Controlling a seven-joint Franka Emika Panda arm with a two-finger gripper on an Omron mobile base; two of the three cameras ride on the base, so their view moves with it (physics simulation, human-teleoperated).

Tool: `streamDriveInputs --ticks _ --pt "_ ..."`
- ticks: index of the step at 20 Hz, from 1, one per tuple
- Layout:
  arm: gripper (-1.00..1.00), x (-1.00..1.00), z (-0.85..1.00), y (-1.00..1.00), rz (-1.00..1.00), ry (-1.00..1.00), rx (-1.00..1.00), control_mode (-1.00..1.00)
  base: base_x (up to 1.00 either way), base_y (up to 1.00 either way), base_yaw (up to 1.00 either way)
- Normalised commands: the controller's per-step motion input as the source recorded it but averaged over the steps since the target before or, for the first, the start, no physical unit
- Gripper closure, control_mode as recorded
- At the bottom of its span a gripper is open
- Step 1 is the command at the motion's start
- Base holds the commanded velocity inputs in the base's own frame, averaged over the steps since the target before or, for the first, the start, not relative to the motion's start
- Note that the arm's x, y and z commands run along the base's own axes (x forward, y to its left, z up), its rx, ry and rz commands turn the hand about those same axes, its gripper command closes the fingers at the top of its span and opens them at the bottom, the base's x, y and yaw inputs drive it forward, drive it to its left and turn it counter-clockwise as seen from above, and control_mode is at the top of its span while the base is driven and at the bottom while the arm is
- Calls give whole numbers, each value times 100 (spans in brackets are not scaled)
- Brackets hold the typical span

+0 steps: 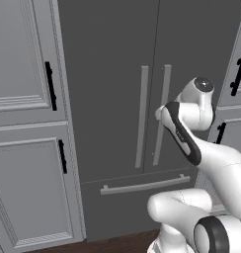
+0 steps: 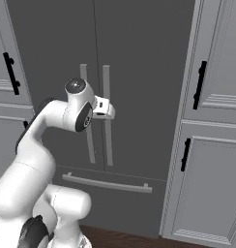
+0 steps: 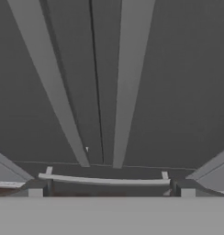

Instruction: Take the strawberry from the fridge and place it on top of the pancake, located on the dining counter.

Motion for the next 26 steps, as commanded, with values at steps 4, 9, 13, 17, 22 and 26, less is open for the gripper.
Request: streamDriveInputs --ticks 4,9,13,17,22,26 --pt "-100 54 -21 -13 0 0 0 -100 0 0 0" --pt "-100 55 -23 -1 0 0 0 -100 0 0 0" --pt "-100 46 -18 -8 0 0 0 -100 0 0 0" --pt "-100 38 -25 -13 0 0 0 -100 0 0 0" --pt "-100 40 -26 -8 0 0 0 -100 0 0 0" --pt "-100 44 -21 -4 0 0 0 -100 0 0 0"
